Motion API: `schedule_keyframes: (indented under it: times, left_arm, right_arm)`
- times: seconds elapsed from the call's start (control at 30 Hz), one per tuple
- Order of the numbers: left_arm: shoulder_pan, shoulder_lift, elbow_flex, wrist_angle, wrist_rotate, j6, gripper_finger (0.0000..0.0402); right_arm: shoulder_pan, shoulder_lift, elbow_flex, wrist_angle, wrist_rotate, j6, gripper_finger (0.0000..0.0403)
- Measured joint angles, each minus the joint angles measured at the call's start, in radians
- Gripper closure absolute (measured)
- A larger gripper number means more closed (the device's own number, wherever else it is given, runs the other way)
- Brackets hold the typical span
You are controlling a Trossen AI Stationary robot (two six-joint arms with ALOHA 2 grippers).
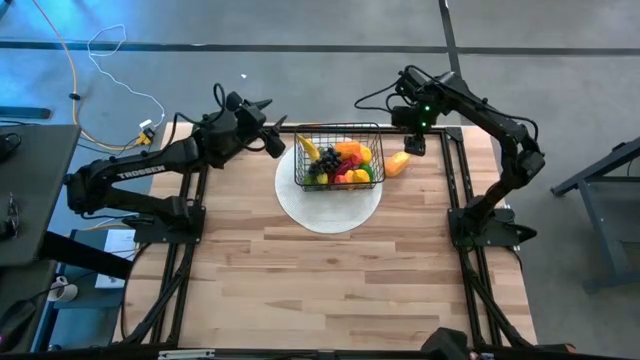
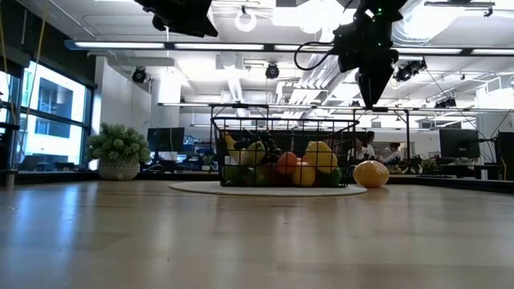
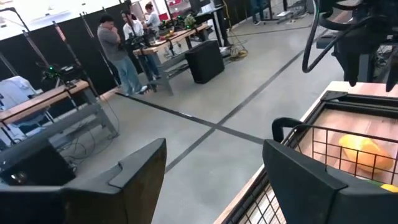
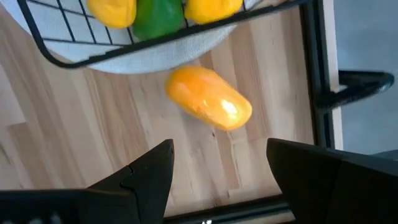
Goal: Build produce basket
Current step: Adjust the black wire basket
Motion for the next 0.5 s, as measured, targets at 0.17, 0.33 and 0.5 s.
schedule_keyframes:
  times: [0.17,0.33,0.5]
  left_arm:
    - [0.0,0.0,0.0,-0.024,0.0,-0.033,0.0148]
    - [-0.004,0.0,0.0,-0.111,0.001,-0.141,0.0148]
    - [-0.019,0.0,0.0,-0.16,0.001,-0.165,0.0148]
  right_arm:
    - [-0.008,-0.022,0.0,0.004,-0.009,0.015,0.0165]
    - [-0.005,-0.025,0.0,0.05,-0.073,0.092,0.0165]
    - [0.012,0.005,0.0,0.067,-0.011,0.205,0.0165]
